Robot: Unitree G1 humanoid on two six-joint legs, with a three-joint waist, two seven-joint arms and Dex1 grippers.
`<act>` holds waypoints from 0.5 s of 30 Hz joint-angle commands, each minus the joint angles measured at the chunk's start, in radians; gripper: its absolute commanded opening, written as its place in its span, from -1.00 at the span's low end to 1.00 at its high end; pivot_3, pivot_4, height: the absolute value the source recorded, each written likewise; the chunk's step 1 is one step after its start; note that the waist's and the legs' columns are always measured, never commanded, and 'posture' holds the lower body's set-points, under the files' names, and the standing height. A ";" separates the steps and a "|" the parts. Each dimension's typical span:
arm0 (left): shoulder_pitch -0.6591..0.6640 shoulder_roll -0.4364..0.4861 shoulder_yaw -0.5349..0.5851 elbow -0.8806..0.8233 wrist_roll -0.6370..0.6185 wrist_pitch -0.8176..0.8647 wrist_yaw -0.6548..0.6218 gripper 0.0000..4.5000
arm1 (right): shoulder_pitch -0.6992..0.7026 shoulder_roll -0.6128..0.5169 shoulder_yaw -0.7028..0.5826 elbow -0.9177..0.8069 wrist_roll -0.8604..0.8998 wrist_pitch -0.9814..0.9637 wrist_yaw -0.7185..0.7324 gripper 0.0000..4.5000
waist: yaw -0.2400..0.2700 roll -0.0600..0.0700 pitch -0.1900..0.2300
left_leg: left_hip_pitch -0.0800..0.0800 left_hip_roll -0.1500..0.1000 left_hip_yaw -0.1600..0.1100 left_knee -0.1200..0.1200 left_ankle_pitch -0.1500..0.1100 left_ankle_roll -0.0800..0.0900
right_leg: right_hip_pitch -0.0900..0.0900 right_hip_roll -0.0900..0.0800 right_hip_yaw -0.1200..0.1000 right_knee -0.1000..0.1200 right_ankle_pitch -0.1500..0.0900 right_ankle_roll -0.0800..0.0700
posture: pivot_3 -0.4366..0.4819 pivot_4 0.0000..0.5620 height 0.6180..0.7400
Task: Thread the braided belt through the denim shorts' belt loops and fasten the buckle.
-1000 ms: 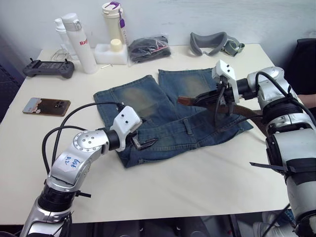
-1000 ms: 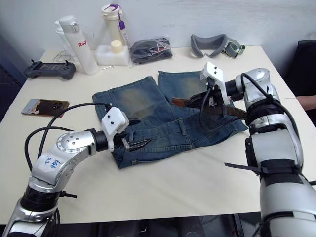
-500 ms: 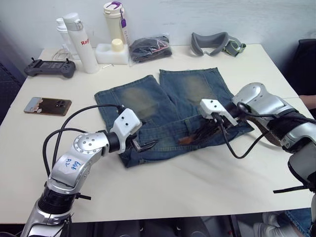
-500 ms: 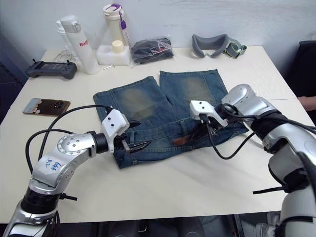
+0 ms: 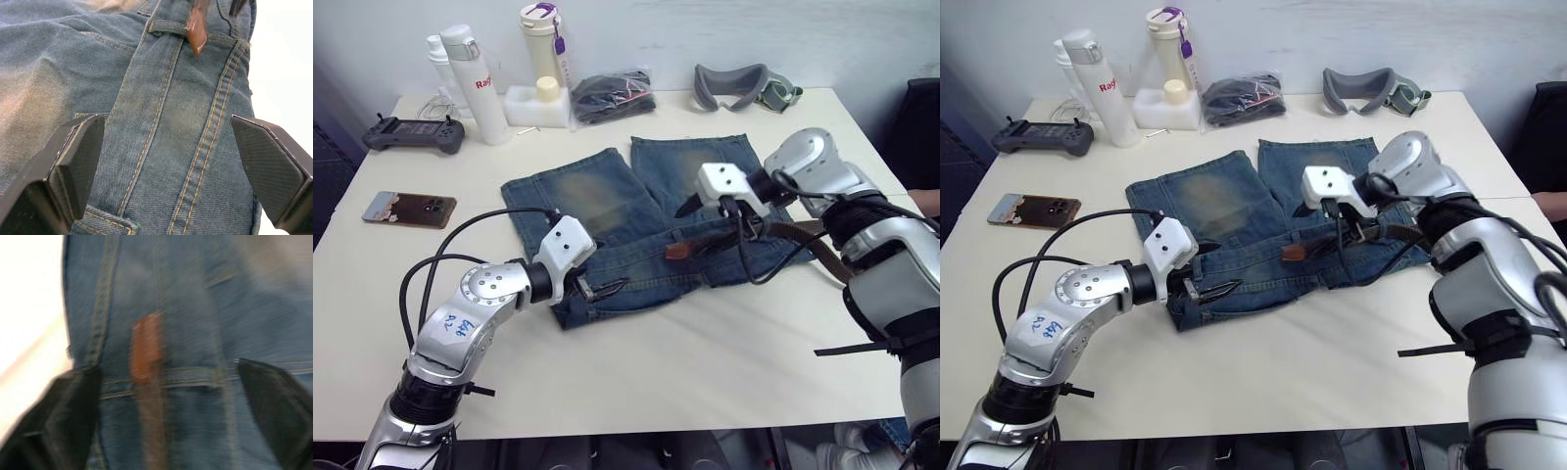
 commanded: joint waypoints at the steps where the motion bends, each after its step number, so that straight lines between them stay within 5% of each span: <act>1: -0.033 -0.005 -0.008 -0.006 0.004 -0.024 -0.016 1.00 | -0.042 -0.062 -0.118 -0.088 0.087 0.129 0.054 0.98 | 0.001 0.000 0.000 | 0.000 0.000 0.000 0.000 0.000 0.000 | 0.000 0.000 0.000 0.000 0.000 0.000 | -0.05 -0.47 0.91; 5: -0.065 -0.016 -0.032 0.027 0.013 -0.048 -0.037 1.00 | 0.033 -0.134 -0.355 -0.239 0.196 0.437 -0.018 0.98 | 0.002 0.000 0.000 | 0.000 0.000 0.000 0.000 0.000 0.000 | 0.000 0.000 0.000 -0.001 0.000 0.000 | -0.05 -0.47 0.91; 11: -0.115 -0.038 -0.055 0.092 0.023 -0.107 -0.078 1.00 | 0.489 -0.328 -0.731 -0.781 0.638 1.267 -0.330 0.98 | 0.030 0.000 0.000 | -0.001 0.000 -0.007 0.000 -0.003 -0.001 | 0.004 -0.004 -0.002 -0.004 -0.002 -0.004 | -0.05 -0.47 0.91; 15: -0.132 -0.048 -0.071 0.123 0.032 -0.128 -0.106 1.00 | 0.758 -0.256 -0.985 -0.908 0.841 1.482 -0.619 0.98 | 0.025 0.000 0.000 | -0.002 0.001 -0.004 0.001 -0.003 -0.002 | 0.003 -0.003 -0.001 -0.003 -0.002 -0.004 | -0.05 -0.47 0.91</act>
